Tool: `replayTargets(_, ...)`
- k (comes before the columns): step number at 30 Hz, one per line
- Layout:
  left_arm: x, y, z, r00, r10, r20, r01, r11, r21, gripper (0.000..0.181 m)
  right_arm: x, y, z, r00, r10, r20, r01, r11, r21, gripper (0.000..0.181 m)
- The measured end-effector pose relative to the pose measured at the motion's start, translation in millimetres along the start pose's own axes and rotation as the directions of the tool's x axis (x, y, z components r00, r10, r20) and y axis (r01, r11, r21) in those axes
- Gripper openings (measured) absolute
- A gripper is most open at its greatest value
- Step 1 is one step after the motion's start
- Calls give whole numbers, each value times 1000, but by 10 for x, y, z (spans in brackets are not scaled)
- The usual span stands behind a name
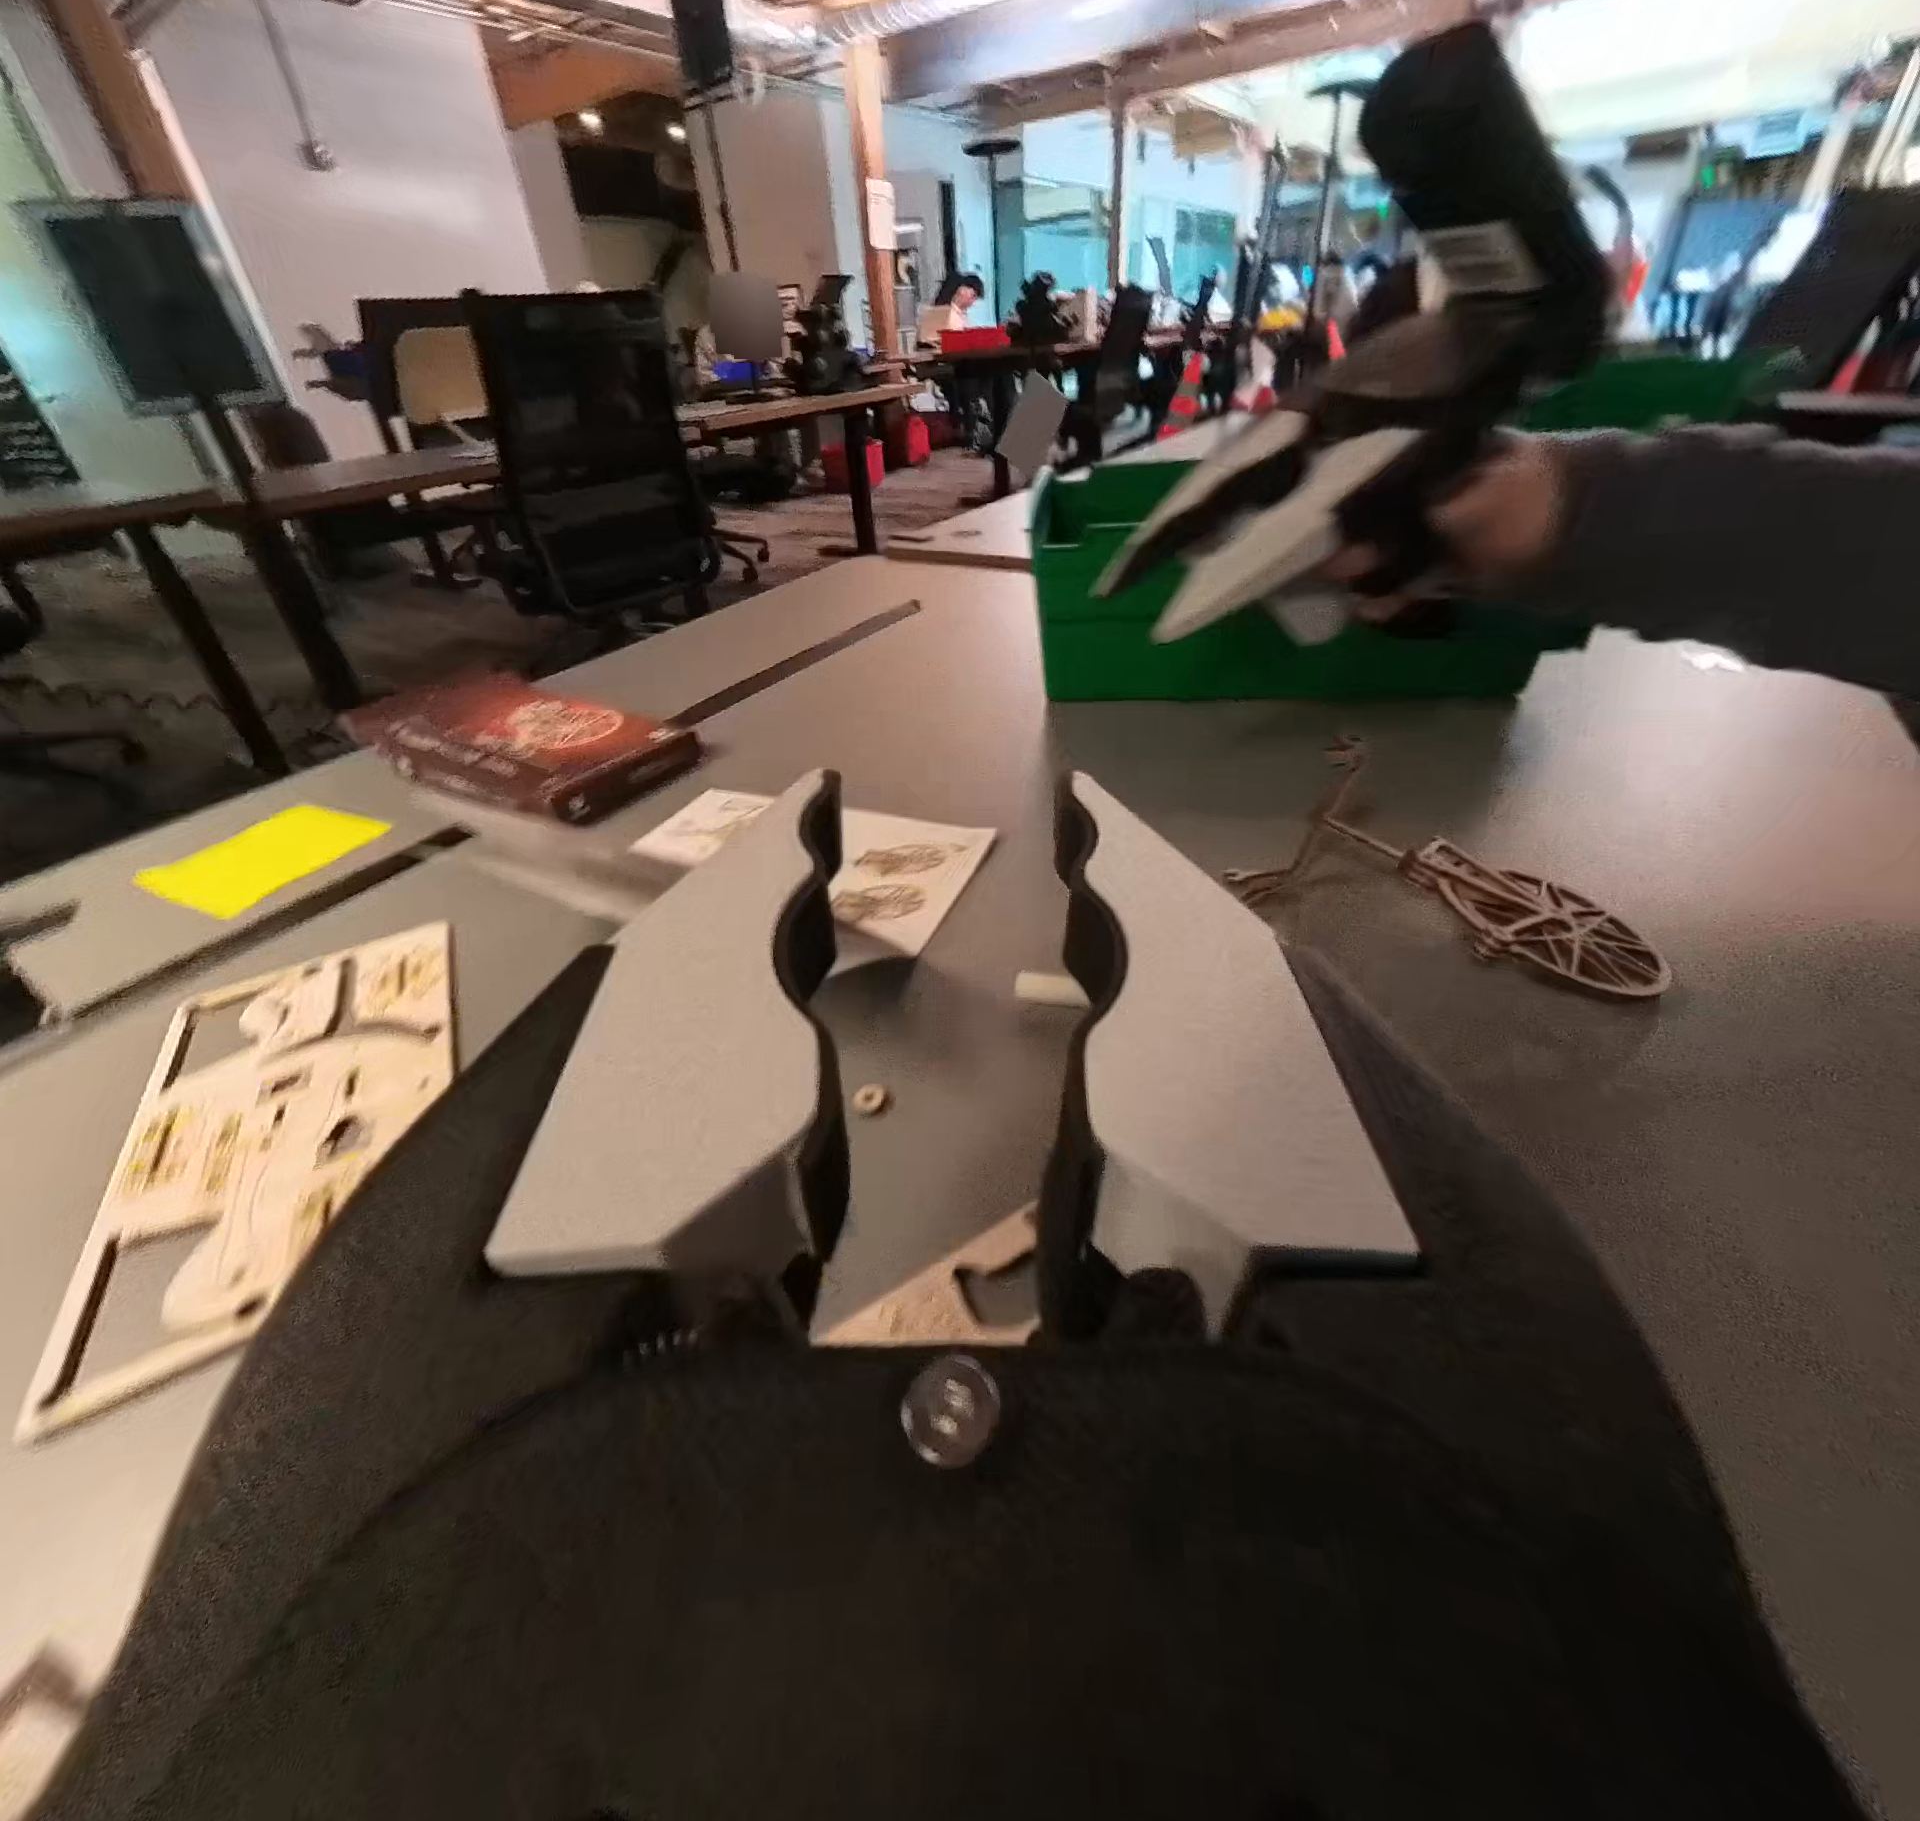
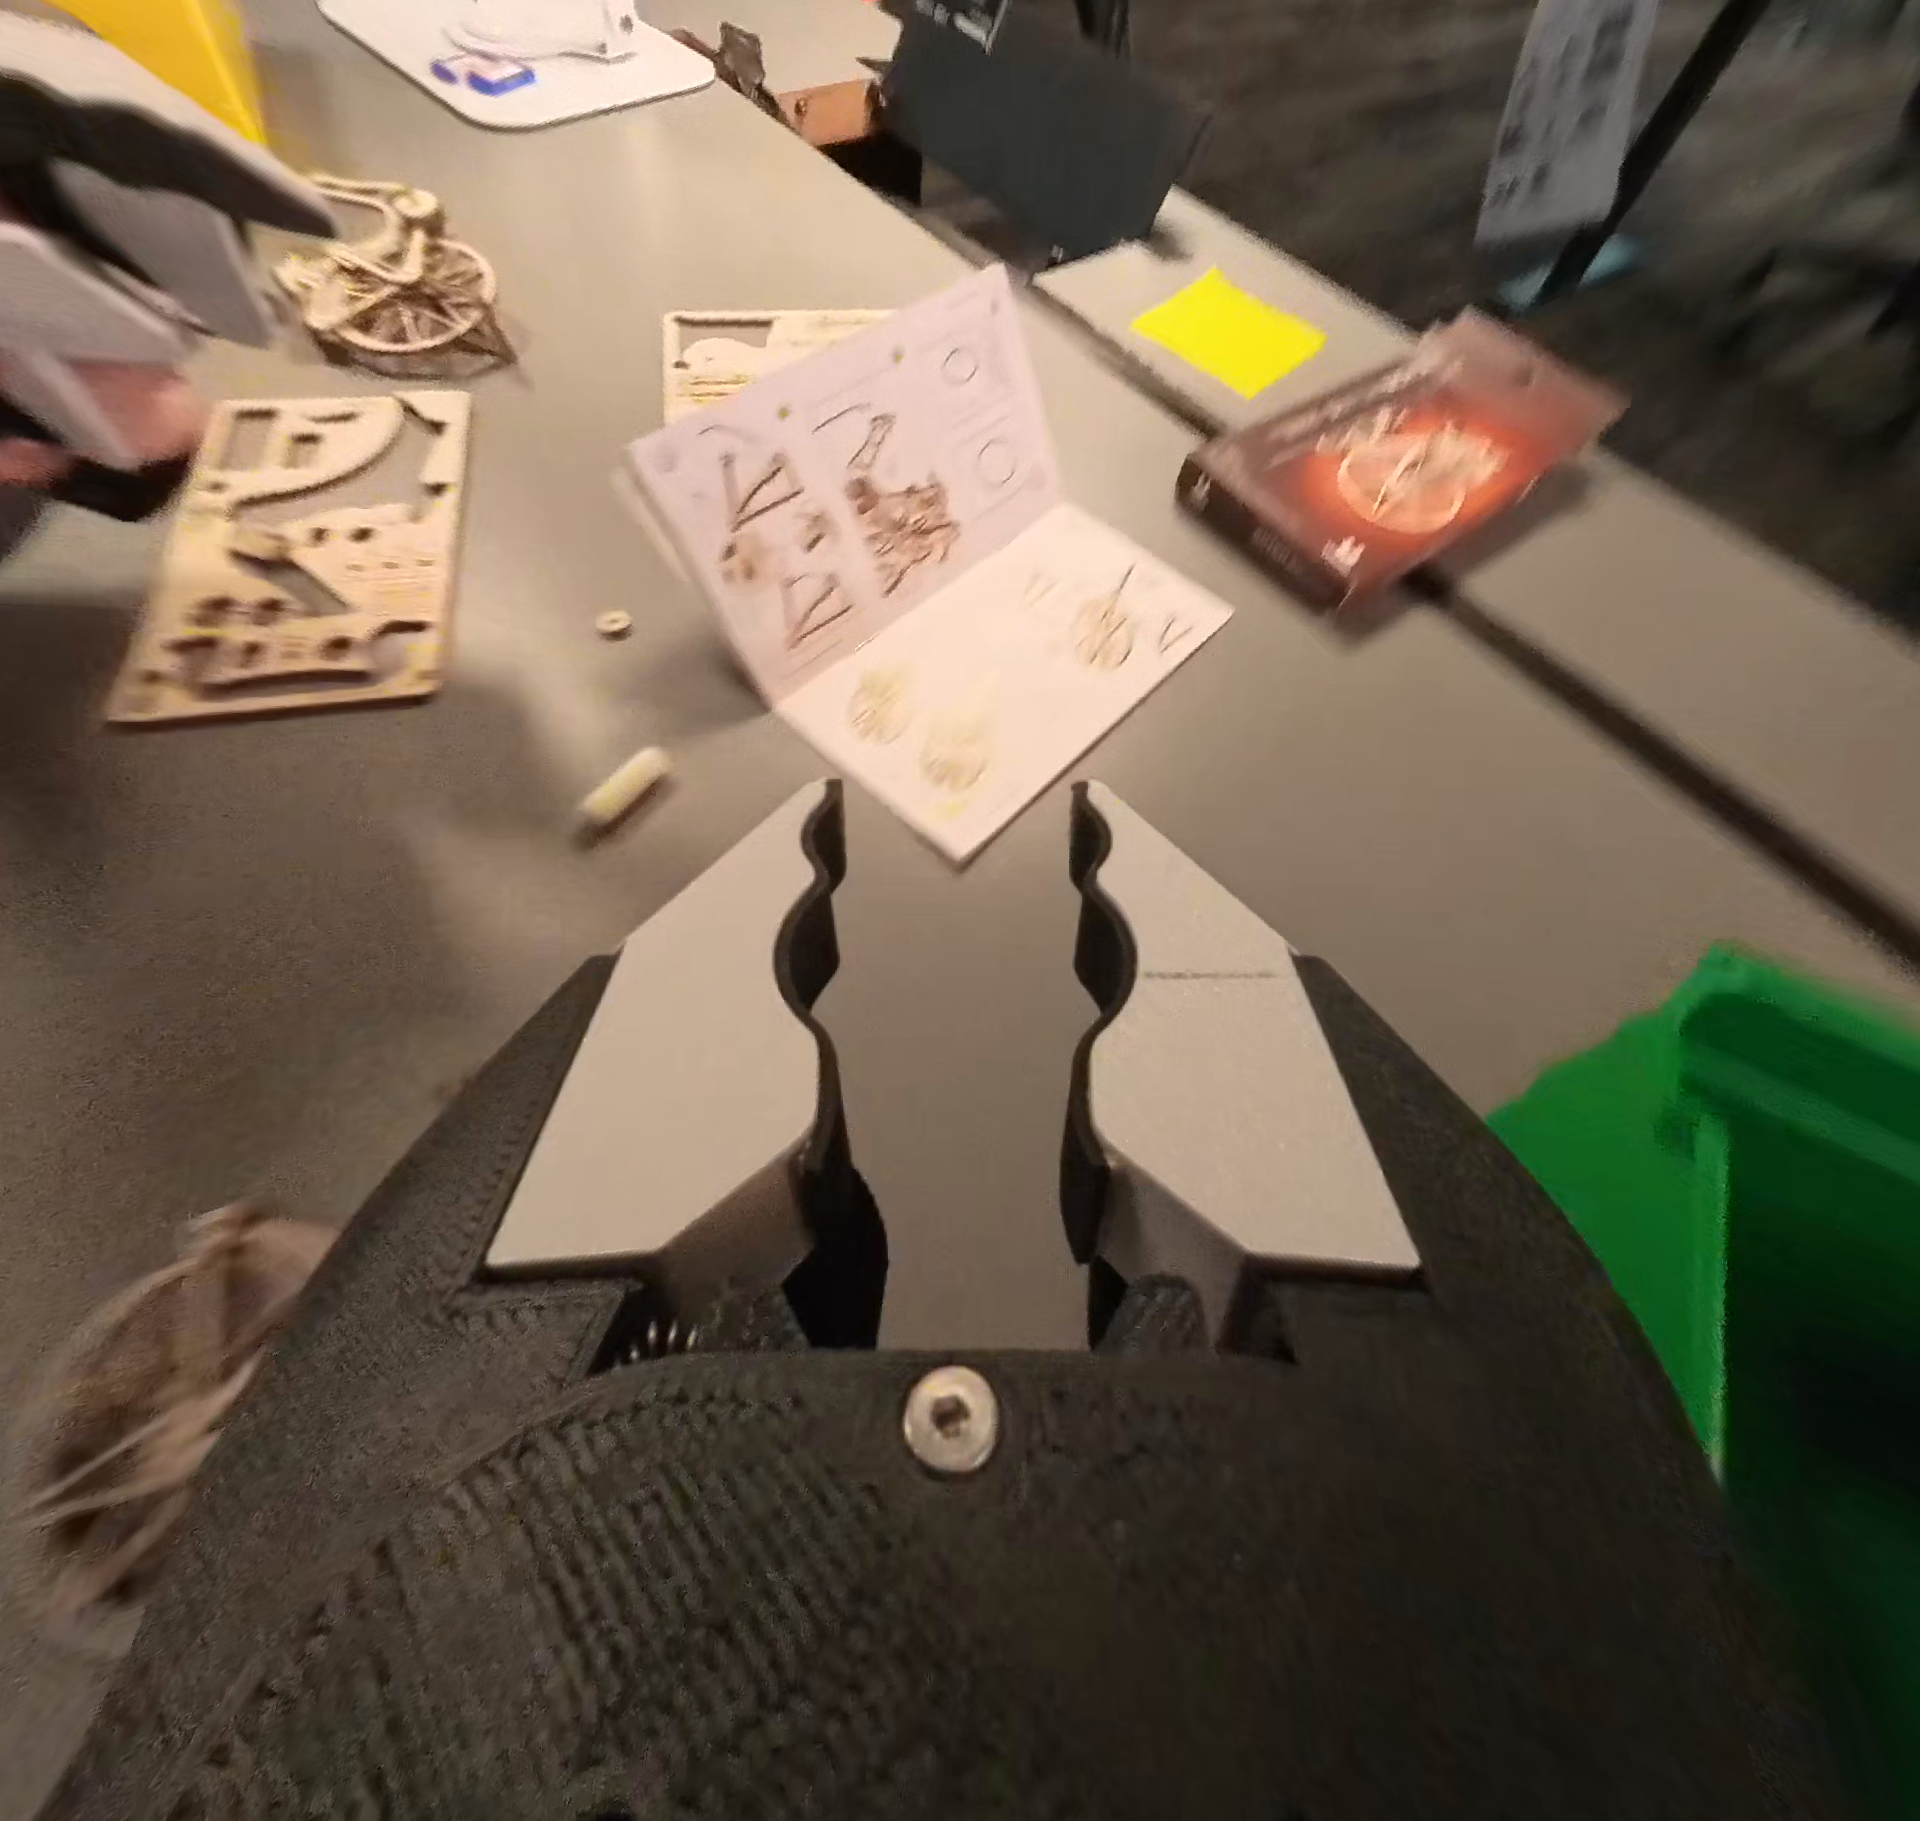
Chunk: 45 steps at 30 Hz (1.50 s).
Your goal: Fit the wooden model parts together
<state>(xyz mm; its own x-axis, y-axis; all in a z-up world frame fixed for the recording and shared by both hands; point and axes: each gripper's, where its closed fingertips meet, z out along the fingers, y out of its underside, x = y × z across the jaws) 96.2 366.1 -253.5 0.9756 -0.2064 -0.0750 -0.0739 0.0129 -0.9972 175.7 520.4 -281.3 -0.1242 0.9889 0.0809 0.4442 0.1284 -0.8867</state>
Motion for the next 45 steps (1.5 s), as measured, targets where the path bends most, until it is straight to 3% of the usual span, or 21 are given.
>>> replayTargets(5,254,137,724,995,87,-49,-96,970,-225,38,376,-154,569,956,-262,-132,279,950,138,37)
replayTargets(9,180,489,1259,997,57,-51,-72,909,-410,49,646,-154,684,898,-285,-336,369,903,222,30)
replayTargets(12,-9,431,1476,998,67,1,-61,917,-395,49,607,-167,622,863,-347,-367,441,873,209,28)
replayTargets(14,29,359,1570,998,12,-61,-33,930,-366,48,581,-123,622,853,-373,-366,464,862,204,25)
replayTargets(18,-128,816,1643,986,135,-95,-165,798,-579,45,637,-105,641,868,-340,-362,427,882,197,25)
replayTargets(21,-245,1014,1657,981,180,-77,-186,735,-653,49,630,-128,601,897,-285,-337,377,892,249,25)
replayTargets(25,-249,877,1703,993,115,-22,-107,810,-577,66,689,-108,609,917,-233,-323,323,911,259,25)
replayTargets(29,-424,571,1751,972,197,128,-116,877,-466,68,732,-135,556,921,-197,-337,301,909,290,24)
replayTargets(33,-308,311,1838,853,487,188,-397,839,-372,41,749,-137,549,925,-181,-334,286,911,297,23)
replayTargets(35,-145,227,1891,819,547,171,-483,819,-309,35,747,-136,550,925,-183,-333,287,911,296,23)
replayTargets(38,-141,376,1925,859,497,120,-427,827,-367,34,744,-133,554,924,-187,-333,290,911,294,23)
replayTargets(40,-232,589,1888,868,492,63,-412,785,-462,35,739,-130,561,924,-191,-332,293,911,289,23)
replayTargets(43,-303,774,1815,888,460,-15,-402,761,-509,32,731,-125,572,923,-200,-330,298,912,282,23)
replayTargets(45,-226,880,1766,926,363,-106,-363,772,-522,43,727,-123,577,923,-203,-328,300,912,279,22)
